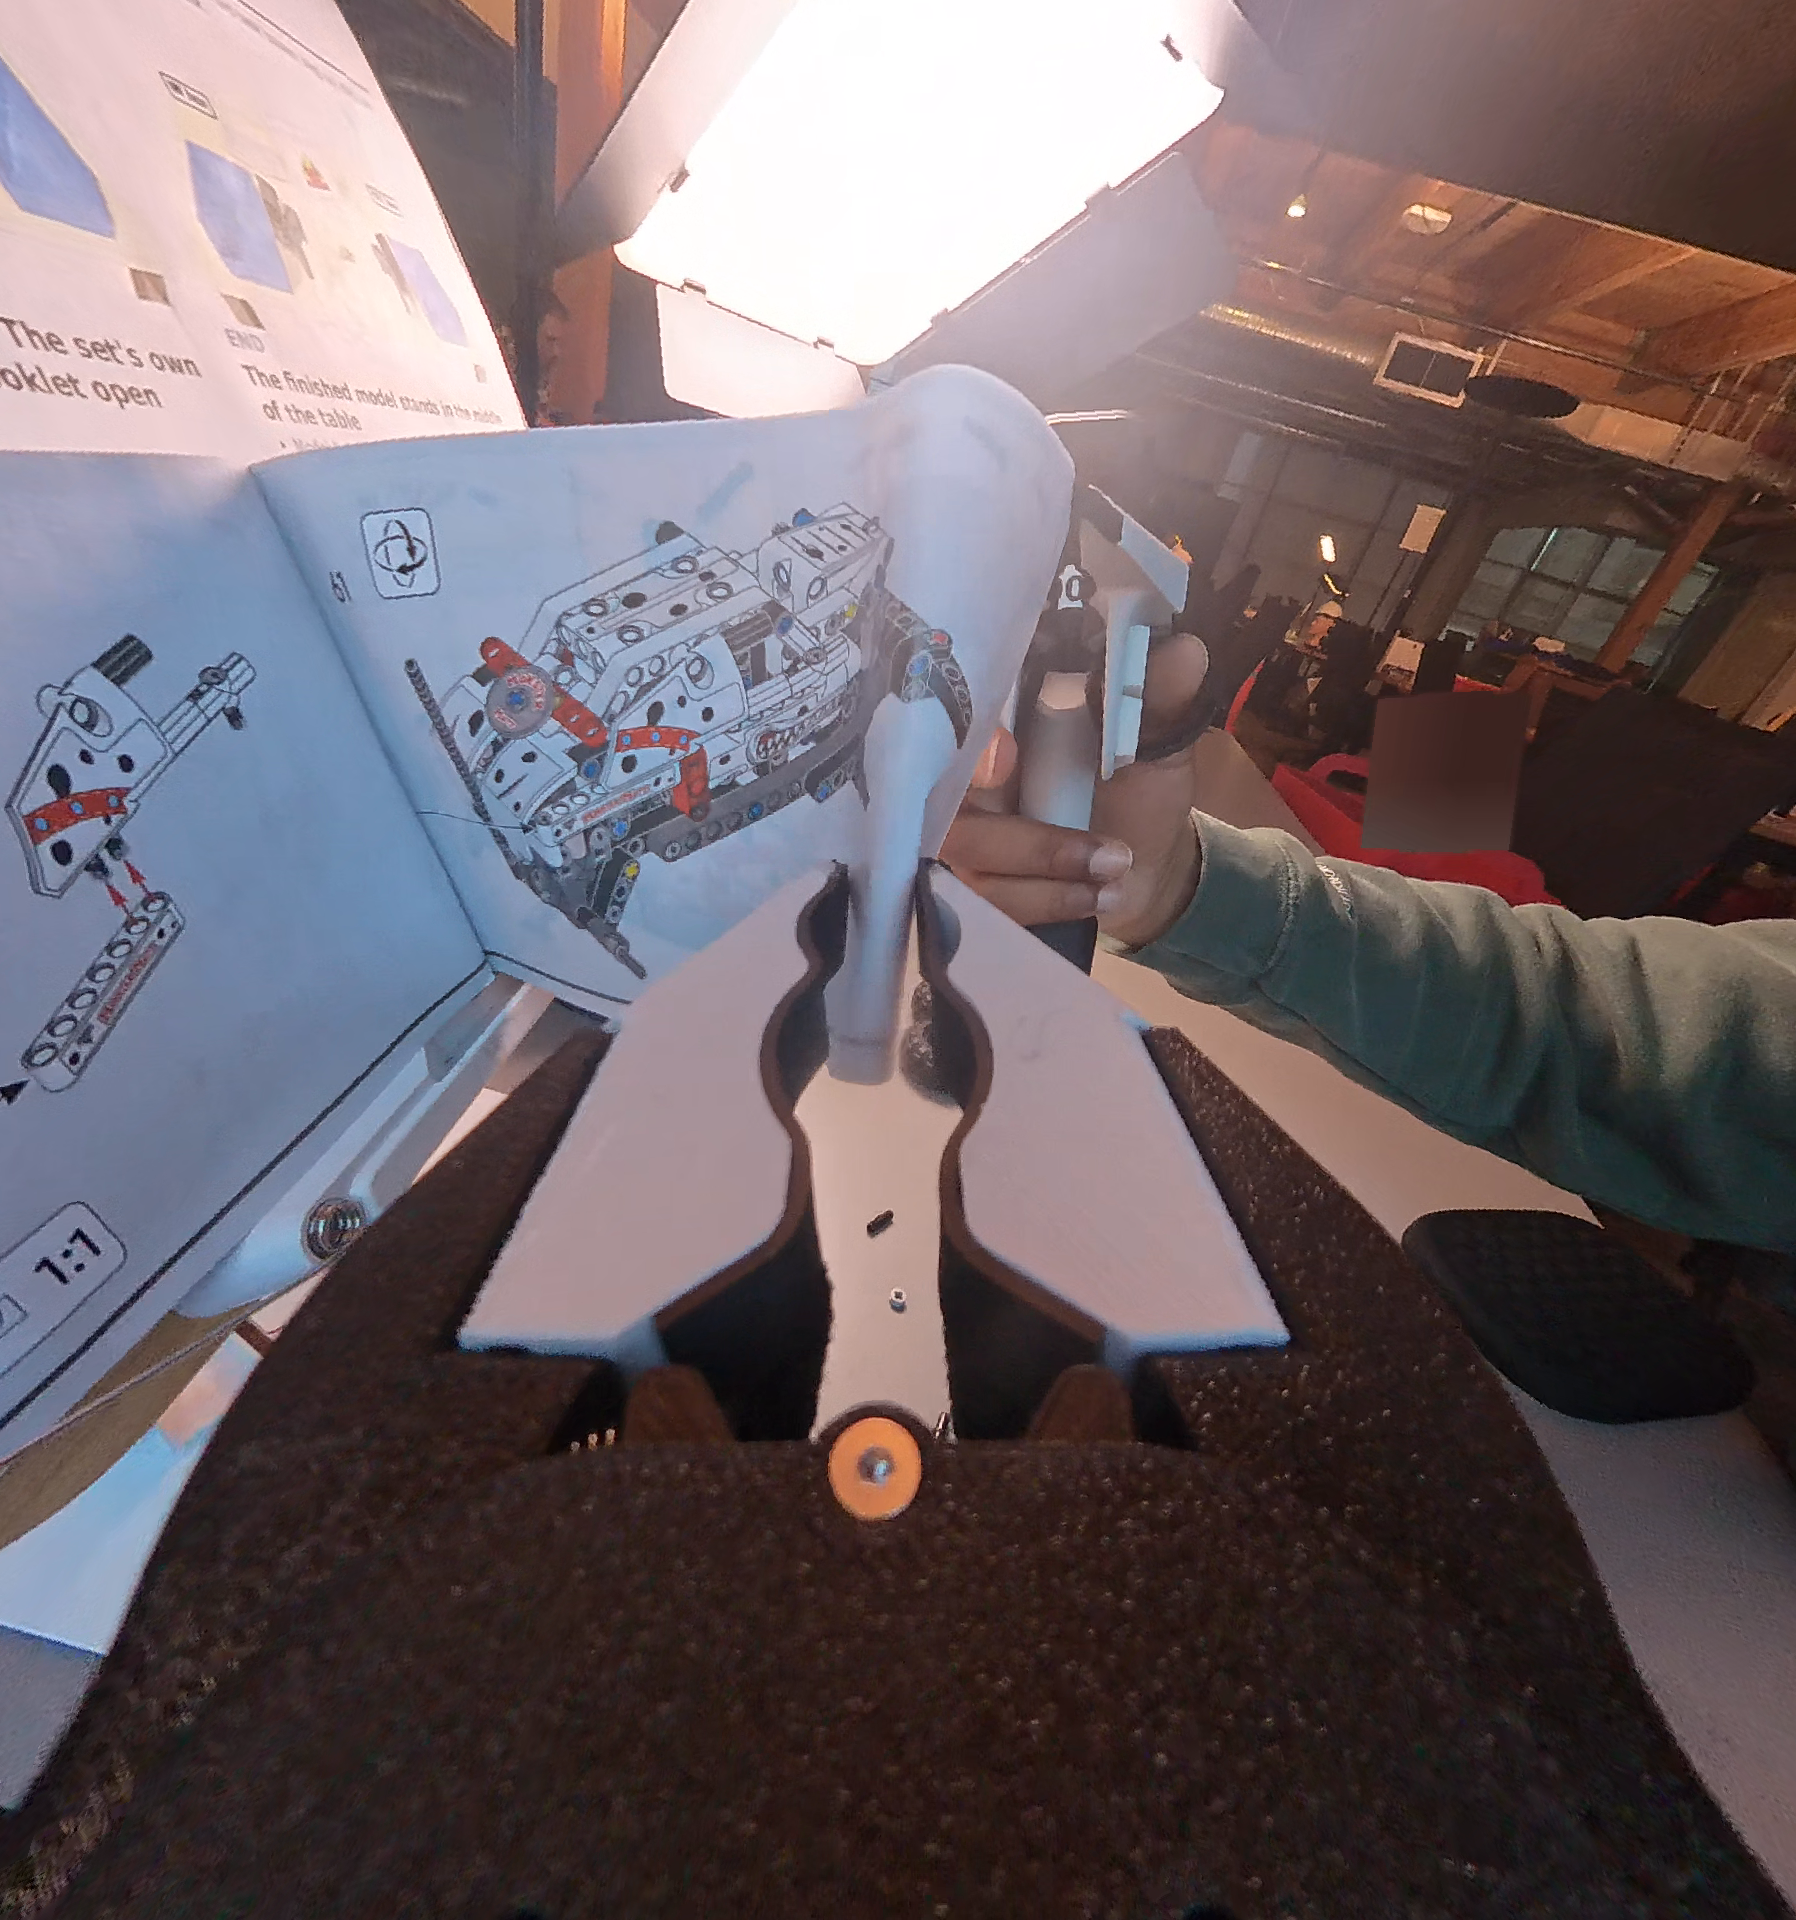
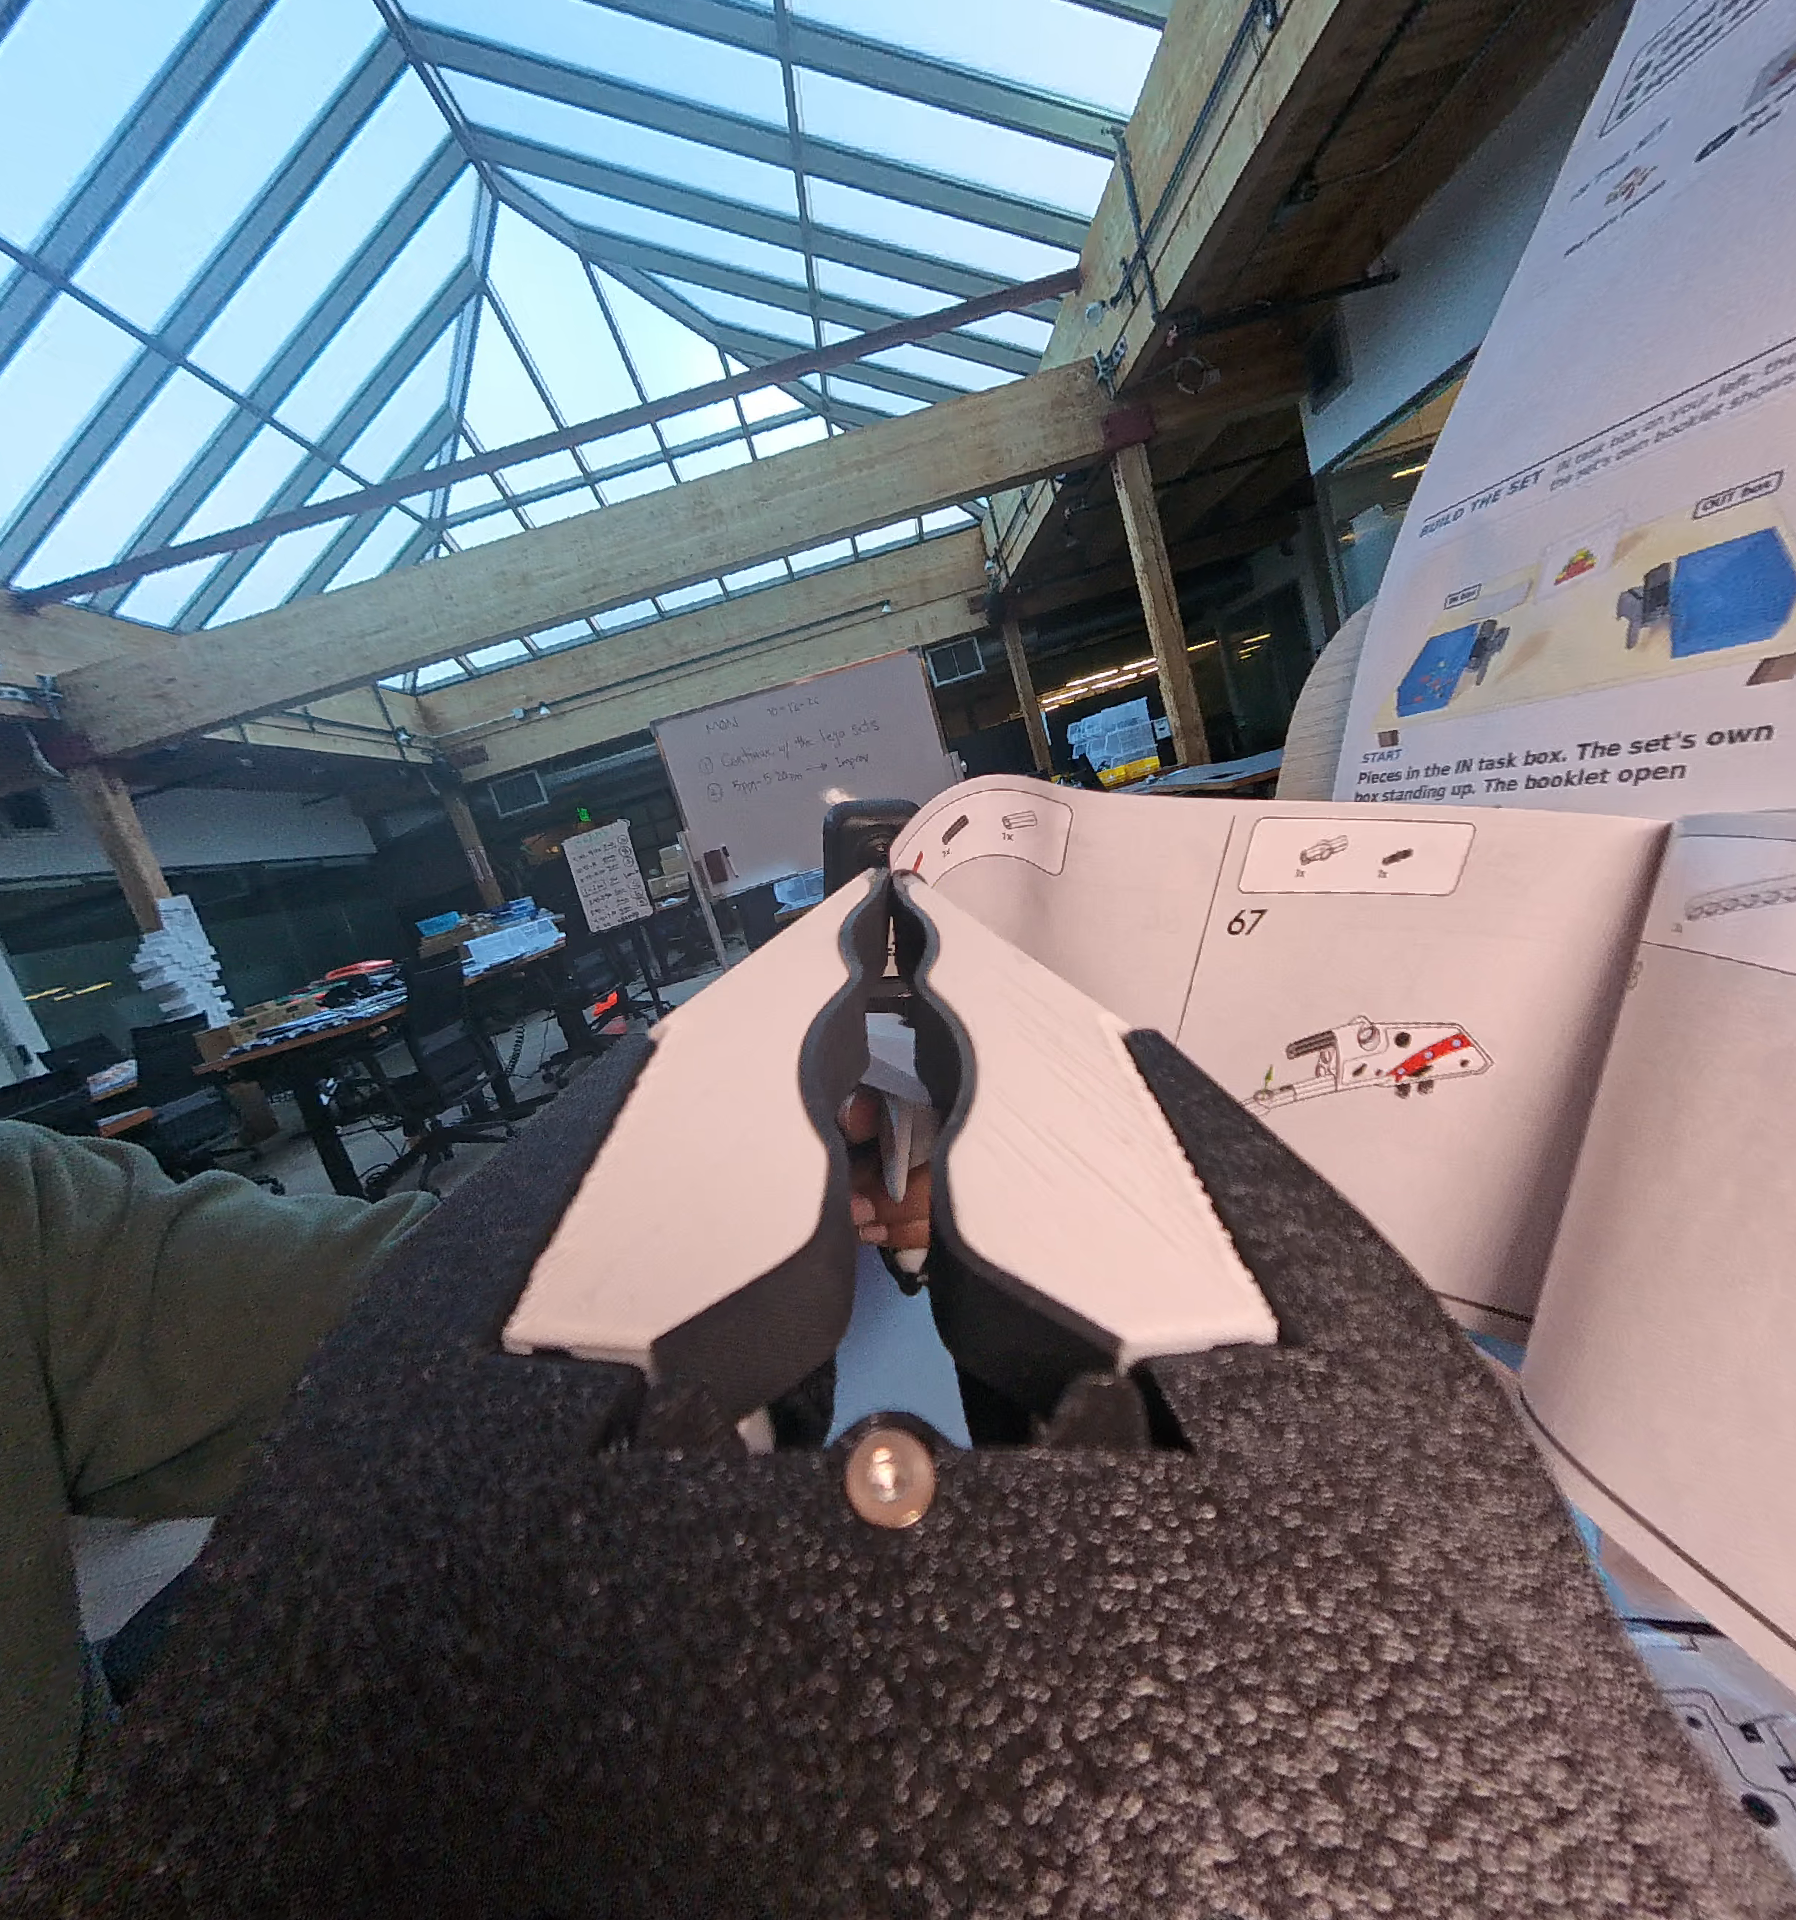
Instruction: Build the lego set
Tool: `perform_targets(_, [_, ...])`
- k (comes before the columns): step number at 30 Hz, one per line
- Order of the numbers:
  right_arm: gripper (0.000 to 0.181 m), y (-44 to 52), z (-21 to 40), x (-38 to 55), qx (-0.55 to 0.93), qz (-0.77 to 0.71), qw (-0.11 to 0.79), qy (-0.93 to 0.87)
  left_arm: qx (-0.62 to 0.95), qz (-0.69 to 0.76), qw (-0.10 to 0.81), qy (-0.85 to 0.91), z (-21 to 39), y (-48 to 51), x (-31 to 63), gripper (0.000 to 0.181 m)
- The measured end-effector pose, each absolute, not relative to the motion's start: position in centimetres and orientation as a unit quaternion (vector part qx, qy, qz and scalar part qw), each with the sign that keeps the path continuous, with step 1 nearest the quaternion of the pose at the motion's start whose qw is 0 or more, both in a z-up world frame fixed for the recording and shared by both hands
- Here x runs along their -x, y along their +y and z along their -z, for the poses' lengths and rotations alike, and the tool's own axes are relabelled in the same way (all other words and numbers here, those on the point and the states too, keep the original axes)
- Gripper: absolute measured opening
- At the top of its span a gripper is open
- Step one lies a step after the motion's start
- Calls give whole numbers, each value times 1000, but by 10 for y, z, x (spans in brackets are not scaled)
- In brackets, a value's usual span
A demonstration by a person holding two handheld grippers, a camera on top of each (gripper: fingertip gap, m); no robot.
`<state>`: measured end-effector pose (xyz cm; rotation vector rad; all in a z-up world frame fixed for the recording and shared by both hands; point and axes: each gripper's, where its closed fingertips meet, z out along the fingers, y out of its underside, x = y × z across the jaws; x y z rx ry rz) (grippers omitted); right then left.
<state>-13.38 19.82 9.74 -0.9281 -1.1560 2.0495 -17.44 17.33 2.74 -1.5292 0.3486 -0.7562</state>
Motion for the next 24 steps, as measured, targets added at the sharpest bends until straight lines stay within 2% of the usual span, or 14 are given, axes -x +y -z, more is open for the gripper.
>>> perform_targets(9, [0,206,-99,128,352,-783,291,-422,664,354,644,142,-24,172,177,7])
perform_targets(15, [12,209,-93,132,367,-769,298,-430,666,353,641,143,-21,174,176,7])
perform_targets(17, [11,209,-93,132,366,-768,298,-433,666,354,641,143,-21,174,175,7])
perform_targets(20, [0,207,-89,133,367,-756,310,-444,667,355,640,142,-21,174,174,7])
perform_targets(24, [0,208,-91,131,363,-752,320,-447,669,353,639,137,-19,172,178,10])
